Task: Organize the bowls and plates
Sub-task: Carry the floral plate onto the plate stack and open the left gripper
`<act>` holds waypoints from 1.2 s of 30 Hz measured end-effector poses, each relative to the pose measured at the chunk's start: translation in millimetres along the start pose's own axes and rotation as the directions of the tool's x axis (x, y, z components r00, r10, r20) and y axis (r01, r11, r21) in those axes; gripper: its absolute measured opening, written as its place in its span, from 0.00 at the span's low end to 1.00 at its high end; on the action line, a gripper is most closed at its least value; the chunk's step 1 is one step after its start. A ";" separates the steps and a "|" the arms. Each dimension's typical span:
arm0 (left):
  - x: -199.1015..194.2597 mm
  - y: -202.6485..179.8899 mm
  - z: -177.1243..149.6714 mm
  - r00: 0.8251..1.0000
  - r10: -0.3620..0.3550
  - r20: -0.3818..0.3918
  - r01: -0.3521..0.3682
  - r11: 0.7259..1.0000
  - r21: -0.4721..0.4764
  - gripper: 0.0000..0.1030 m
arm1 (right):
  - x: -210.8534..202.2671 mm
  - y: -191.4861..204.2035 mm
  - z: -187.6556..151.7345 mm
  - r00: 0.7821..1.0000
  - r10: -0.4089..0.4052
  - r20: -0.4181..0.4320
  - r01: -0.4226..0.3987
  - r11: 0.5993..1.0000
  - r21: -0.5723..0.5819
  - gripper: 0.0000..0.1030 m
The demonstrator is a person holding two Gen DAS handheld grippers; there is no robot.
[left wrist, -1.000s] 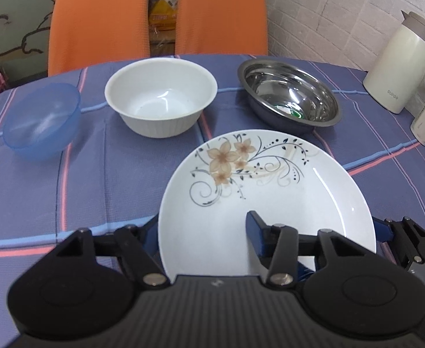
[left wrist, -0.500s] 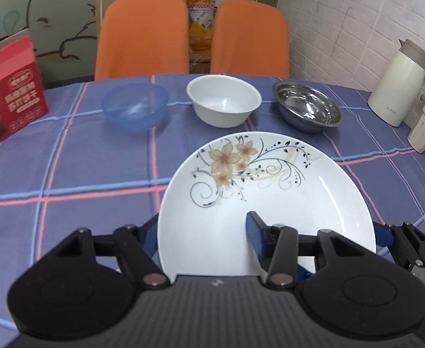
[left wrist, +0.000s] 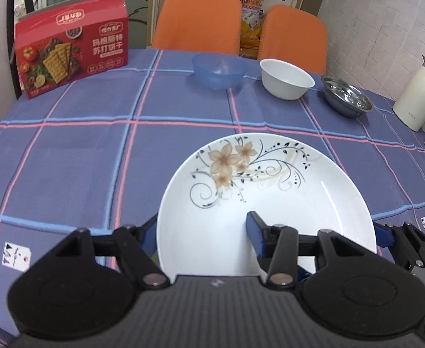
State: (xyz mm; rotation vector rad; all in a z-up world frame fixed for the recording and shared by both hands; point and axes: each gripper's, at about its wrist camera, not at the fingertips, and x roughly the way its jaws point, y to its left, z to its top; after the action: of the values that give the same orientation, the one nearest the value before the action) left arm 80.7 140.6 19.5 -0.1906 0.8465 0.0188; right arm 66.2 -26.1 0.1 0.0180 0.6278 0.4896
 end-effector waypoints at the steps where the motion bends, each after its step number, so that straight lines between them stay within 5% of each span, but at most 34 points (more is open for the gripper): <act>1: -0.8 0.8 -2.7 1.000 0.007 0.002 -0.007 1.000 0.008 0.47 | 0.5 1.8 -2.2 1.000 0.002 -0.004 -0.002 1.000 -0.002 0.88; 5: 3.1 10.3 -11.4 1.000 -0.008 -0.018 0.007 1.000 -0.024 0.47 | 0.2 11.5 -12.4 1.000 0.010 -0.013 -0.011 1.000 -0.019 0.88; 12: 0.6 7.4 -21.8 0.999 0.006 0.045 -0.007 1.000 0.024 0.56 | 3.4 16.6 -20.7 1.000 0.017 -0.011 -0.017 0.998 -0.059 0.88; 20: -9.8 20.6 -20.3 0.994 0.017 0.106 -0.014 0.999 -0.030 0.66 | 0.3 14.2 -22.6 1.000 0.018 0.013 -0.018 0.999 -0.034 0.85; 27: -14.1 31.0 -12.1 0.992 0.011 0.125 -0.002 0.997 -0.077 0.67 | 3.8 26.8 -23.9 0.999 -0.037 0.000 0.037 0.990 -0.133 0.86; 36: -17.0 29.3 -8.4 0.990 0.000 0.138 0.010 0.997 -0.073 0.67 | -5.6 14.6 -17.4 0.999 -0.025 0.029 0.027 0.998 -0.050 0.86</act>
State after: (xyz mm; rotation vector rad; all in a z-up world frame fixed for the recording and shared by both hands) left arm 60.5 169.0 22.1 -0.2573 0.7078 0.0578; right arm 46.1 -17.9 -8.5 -0.0304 0.5869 0.4789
